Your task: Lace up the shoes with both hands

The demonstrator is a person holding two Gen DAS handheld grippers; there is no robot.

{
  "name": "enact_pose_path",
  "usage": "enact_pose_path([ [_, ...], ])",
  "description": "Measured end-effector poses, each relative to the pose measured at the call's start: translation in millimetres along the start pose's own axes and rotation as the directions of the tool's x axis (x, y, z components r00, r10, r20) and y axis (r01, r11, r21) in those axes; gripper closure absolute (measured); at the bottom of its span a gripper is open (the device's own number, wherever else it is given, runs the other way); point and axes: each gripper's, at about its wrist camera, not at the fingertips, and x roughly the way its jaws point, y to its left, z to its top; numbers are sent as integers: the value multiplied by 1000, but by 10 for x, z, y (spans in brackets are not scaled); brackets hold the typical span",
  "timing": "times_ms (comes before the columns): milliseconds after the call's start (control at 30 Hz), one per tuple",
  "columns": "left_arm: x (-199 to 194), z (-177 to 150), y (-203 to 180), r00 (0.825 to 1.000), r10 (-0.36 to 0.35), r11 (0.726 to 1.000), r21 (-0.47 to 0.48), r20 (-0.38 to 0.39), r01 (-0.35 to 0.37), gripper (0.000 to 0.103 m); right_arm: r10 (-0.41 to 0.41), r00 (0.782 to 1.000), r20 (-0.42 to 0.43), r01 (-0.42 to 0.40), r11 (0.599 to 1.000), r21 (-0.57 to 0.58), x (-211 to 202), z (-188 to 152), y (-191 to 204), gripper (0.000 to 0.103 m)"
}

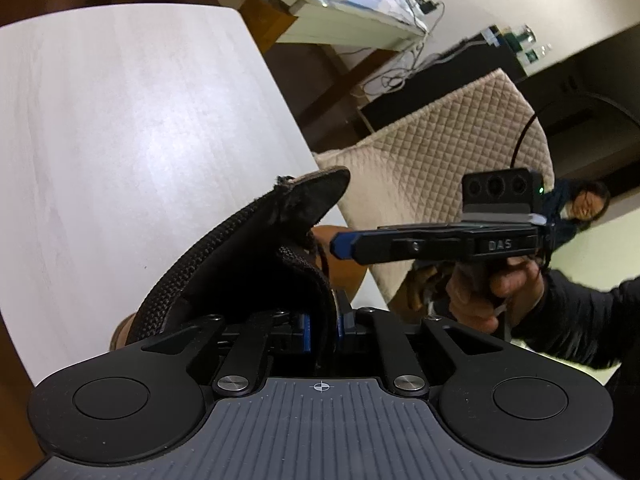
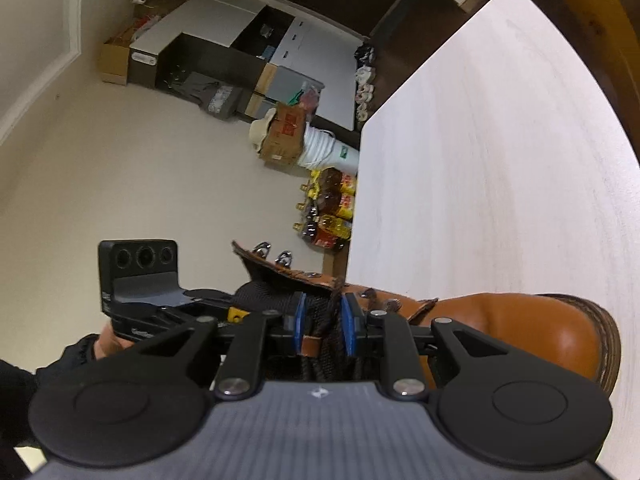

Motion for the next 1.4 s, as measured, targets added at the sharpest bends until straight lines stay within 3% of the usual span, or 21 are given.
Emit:
enact_pose_path([
  [167,5,-22,-43,999,-47,996,70,10,46,92,5,998,-56,-11,994,-107,200,30,157,80],
  [567,-47,-91,-56,998,-61,990,125,15,58,92,43,995,-91,-53,992,-111,288,61,101,78],
  [633,-79,-110,-56,998,-59,991,123,18,57,92,51,994,-99,-61,993,-102,301,63,85,84],
  [700,-96,-125,-44,998,-64,991,116,21,61,92,65,992,-112,-72,995,-63,308,71,48,100],
  [800,-108,-127,-42,998,-64,993,105,23,62,92,67,993,-95,-66,998,11,237,71,-36,101],
  [833,-108,-129,-39,998,-63,993,100,22,60,92,68,994,-84,-66,998,21,217,72,-45,101],
  [933,-106,-147,-29,998,-57,995,83,22,55,92,25,996,81,-31,997,76,-64,153,-99,101],
  [967,-107,-151,-26,998,-55,995,80,21,54,92,20,995,97,-27,997,77,-86,159,-94,101],
  [1033,-108,-154,-22,998,-52,996,75,20,50,92,29,996,88,-37,996,85,-71,141,-96,97],
  [1100,-111,-154,-21,999,-47,997,69,19,46,92,52,997,63,-59,993,103,-24,103,-108,85],
  [1233,-113,-162,-19,999,-38,997,73,15,37,92,34,998,55,-40,992,120,16,-9,-111,84],
  [1400,-105,-156,-17,999,-32,997,76,16,31,92,-43,998,39,39,995,94,58,-75,-83,81],
])
